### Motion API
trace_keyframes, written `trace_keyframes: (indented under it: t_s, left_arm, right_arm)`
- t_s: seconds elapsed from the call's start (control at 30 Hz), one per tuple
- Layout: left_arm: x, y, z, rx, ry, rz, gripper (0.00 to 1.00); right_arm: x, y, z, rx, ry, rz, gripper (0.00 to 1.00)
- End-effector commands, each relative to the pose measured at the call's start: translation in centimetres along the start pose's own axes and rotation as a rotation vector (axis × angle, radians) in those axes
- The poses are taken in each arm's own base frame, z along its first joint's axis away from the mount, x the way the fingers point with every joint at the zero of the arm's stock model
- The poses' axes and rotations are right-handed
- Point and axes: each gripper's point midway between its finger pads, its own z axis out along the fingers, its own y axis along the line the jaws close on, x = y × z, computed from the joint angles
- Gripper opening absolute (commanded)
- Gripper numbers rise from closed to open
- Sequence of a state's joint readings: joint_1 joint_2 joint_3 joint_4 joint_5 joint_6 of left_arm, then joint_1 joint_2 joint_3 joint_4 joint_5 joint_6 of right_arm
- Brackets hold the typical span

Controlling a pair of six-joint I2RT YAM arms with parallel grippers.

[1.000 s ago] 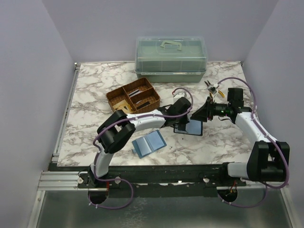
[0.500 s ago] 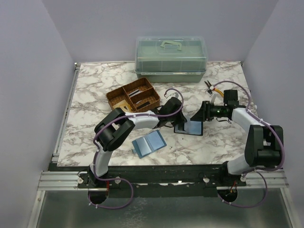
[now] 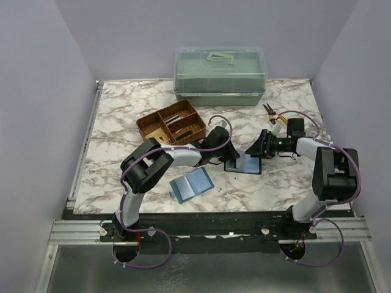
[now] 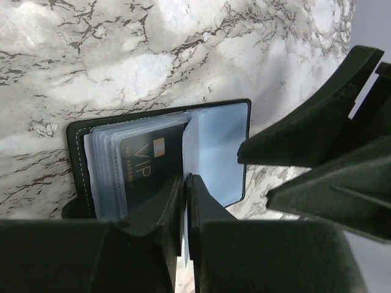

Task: Take the credit cards out of the card holder
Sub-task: Place the card holder at the center of the board.

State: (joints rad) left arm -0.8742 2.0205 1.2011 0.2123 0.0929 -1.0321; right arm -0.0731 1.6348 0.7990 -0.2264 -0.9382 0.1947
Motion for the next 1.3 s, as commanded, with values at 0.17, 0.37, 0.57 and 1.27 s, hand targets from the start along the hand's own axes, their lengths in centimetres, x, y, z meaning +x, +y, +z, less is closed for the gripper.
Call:
trace_keyframes:
  t_s: [0.17,0.37,0.57,1.27]
  left_arm:
    - [0.7,-3.1,-1.2,0.166,0.065,0.014,0.26]
    - [1.1,-4.1,-1.9,0.241,0.072,0.027,0.37]
    - [1.6,-4.6,-2.3,0.305,0.089,0.024,0.39]
    - [3.1,-6.5,-3.1,0.481,0.154,0.025,0.44]
  right_arm:
    - [0.0,-1.3,0.0,-0.044,-0.009,0.115,0.59]
    - [0.2,-1.6,0.2,-0.049,0.002,0.133,0.60]
    - [0.0,-1.6,0.0,-0.054,-0.002,0.138,0.62]
    - [0.2,-1.4,-0.1,-0.089,0.011,0.158,0.64]
